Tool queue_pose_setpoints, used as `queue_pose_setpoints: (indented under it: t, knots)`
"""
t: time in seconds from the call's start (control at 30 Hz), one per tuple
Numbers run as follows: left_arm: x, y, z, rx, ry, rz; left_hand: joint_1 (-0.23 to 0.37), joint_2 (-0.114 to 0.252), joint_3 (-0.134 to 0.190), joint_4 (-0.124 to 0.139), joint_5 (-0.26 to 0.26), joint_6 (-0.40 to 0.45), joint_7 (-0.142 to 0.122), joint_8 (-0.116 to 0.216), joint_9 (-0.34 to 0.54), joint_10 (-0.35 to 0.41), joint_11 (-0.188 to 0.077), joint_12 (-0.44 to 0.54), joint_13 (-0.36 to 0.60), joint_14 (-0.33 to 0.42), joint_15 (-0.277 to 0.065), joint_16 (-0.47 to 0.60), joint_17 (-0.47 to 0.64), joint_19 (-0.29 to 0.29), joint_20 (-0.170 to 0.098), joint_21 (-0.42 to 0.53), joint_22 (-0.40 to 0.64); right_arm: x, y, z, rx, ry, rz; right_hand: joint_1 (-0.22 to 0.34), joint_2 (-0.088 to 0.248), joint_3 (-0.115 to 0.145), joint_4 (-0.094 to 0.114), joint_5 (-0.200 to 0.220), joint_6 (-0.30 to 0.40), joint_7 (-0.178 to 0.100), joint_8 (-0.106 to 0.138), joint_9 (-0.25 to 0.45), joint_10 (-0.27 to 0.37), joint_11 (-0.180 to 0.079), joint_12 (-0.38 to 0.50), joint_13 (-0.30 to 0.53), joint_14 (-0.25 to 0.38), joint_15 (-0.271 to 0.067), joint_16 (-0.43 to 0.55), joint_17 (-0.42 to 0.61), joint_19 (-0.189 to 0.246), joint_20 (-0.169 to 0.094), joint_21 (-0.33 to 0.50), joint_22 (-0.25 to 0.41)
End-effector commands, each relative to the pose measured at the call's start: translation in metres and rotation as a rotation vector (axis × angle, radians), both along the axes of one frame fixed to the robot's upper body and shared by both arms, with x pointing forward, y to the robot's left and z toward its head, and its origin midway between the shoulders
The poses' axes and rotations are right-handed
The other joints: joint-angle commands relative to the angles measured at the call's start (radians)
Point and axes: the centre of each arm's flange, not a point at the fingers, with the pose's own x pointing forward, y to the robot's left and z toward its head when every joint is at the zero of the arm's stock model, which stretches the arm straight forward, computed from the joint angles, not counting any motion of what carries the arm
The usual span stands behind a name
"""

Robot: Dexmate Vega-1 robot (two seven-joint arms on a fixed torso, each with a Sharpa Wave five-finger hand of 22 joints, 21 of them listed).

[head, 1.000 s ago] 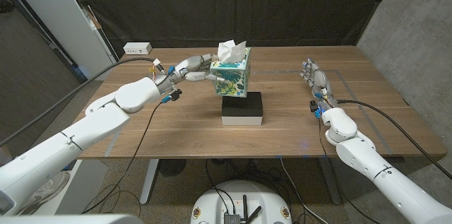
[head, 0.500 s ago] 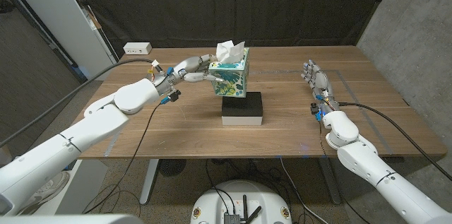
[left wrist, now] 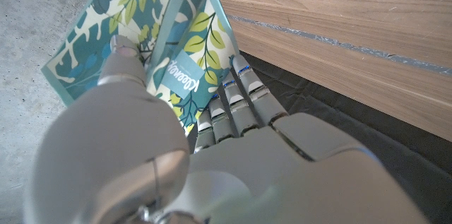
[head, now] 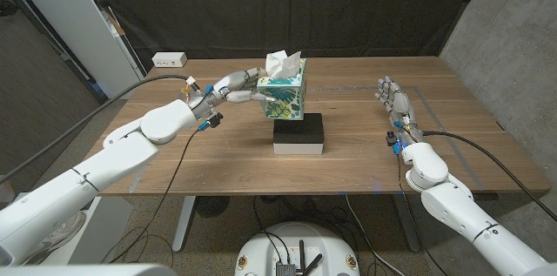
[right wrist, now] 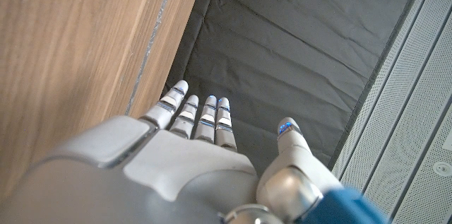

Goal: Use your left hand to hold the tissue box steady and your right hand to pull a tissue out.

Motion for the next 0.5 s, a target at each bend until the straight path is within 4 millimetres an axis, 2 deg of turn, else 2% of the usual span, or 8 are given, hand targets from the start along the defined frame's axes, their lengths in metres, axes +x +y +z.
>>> queue_pose_setpoints:
  t: [0.03, 0.2, 0.5]
  knots:
    - [-0.003, 0.0, -0.003, -0.011, -0.014, 0.014, -0.013, 0.001, 0.01, -0.001, -0.002, 0.003, -0.005, 0.007, 0.005, 0.002, -0.001, -0.001, 0.004, -0.005, -0.121, 0.0, 0.003, -0.003, -0.002, -0.004, 0.001, -0.021, -0.005, -0.008, 0.004, 0.002, -0.029, 0.0, 0.018, 0.003, 0.002, 0.001, 0.001, 0.005, -0.004, 0.002, 0.0, 0.005, -0.001, 0.005, -0.003, 0.01, 0.0, 0.003, 0.005, 0.003, 0.001, 0.002]
    - [-0.004, 0.003, -0.004, -0.028, -0.009, 0.011, -0.018, 0.002, 0.011, 0.0, -0.002, 0.004, -0.006, 0.011, 0.006, 0.001, -0.001, -0.002, 0.006, -0.004, -0.121, -0.001, 0.004, -0.004, -0.004, -0.006, 0.001, -0.027, -0.007, -0.013, 0.006, 0.009, -0.037, -0.001, 0.017, 0.003, 0.002, 0.001, 0.001, 0.005, -0.005, 0.002, 0.001, 0.008, -0.001, 0.005, -0.004, 0.01, 0.0, 0.003, 0.004, 0.003, 0.001, 0.002]
    - [-0.011, 0.009, 0.007, -0.029, -0.021, 0.02, -0.026, 0.007, 0.014, 0.003, -0.002, 0.003, -0.005, 0.015, 0.007, 0.002, -0.005, -0.003, 0.01, -0.004, -0.121, -0.002, 0.005, -0.007, -0.004, -0.009, 0.001, -0.044, -0.013, -0.015, 0.016, 0.03, -0.056, -0.001, 0.016, 0.002, 0.001, 0.0, 0.0, 0.004, -0.005, 0.002, 0.0, 0.012, -0.001, 0.005, -0.004, 0.011, 0.0, 0.004, 0.003, 0.003, 0.001, 0.002]
